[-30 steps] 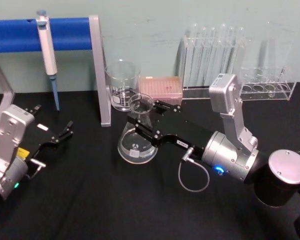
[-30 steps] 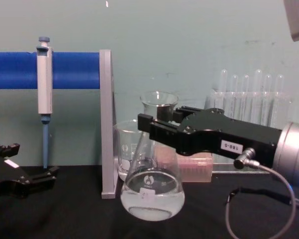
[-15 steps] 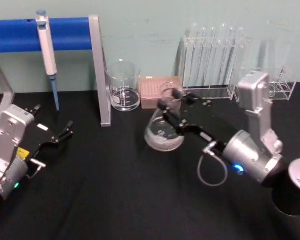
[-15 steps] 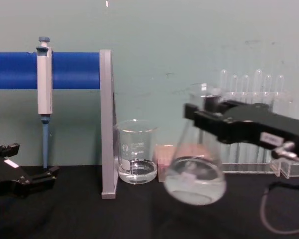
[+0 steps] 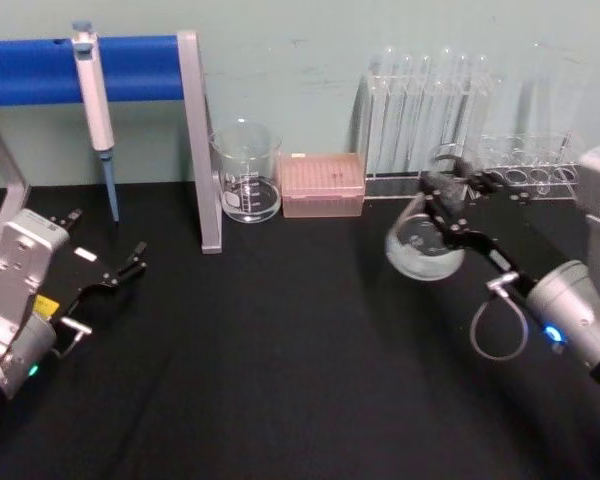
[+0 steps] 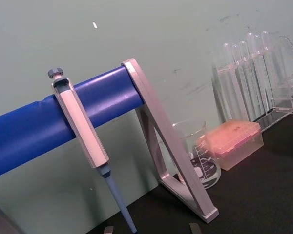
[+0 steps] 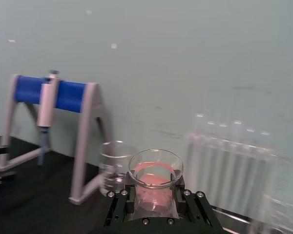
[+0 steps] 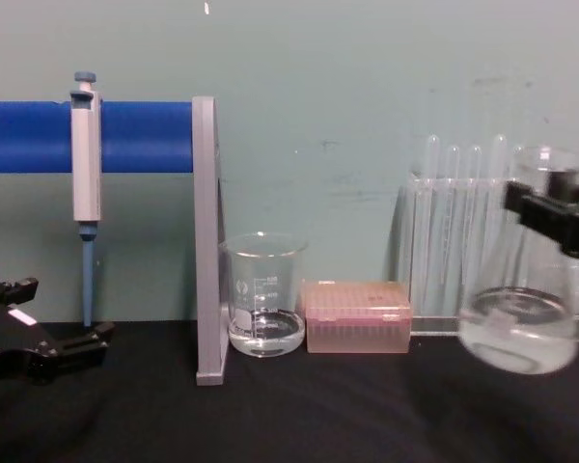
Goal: Grasp the erlenmeyer flask with one hand, shake it three times, then place it back.
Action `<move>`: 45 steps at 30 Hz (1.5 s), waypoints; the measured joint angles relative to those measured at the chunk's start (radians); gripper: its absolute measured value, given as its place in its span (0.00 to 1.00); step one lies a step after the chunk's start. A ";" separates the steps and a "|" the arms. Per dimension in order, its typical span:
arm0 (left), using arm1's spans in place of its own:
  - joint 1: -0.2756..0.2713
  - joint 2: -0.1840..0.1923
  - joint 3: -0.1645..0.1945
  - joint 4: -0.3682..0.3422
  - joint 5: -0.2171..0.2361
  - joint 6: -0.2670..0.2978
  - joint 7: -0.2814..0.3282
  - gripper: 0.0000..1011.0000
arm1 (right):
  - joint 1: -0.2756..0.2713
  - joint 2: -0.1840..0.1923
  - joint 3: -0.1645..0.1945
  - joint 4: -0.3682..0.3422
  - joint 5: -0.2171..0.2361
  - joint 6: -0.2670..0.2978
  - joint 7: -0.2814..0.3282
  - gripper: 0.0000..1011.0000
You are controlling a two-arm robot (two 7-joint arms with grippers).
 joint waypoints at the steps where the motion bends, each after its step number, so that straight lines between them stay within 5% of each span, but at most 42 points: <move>1: 0.000 0.000 0.000 0.000 0.000 0.000 0.000 0.99 | -0.007 0.000 0.008 -0.005 -0.003 0.003 -0.008 0.44; 9: 0.000 0.000 0.000 0.000 0.000 0.000 0.000 0.99 | -0.055 -0.006 0.070 -0.041 -0.026 0.024 -0.056 0.44; 21: 0.000 0.000 0.000 0.000 0.000 0.000 0.000 0.99 | -0.041 -0.025 0.075 -0.030 -0.039 0.029 -0.012 0.44; 29: 0.000 0.000 0.000 0.000 0.000 0.000 0.000 0.99 | 0.012 -0.036 0.022 0.011 -0.032 0.025 0.084 0.44; 45: 0.000 0.000 0.000 0.000 0.000 0.000 0.000 0.99 | 0.144 -0.040 -0.137 0.106 0.020 0.012 0.252 0.44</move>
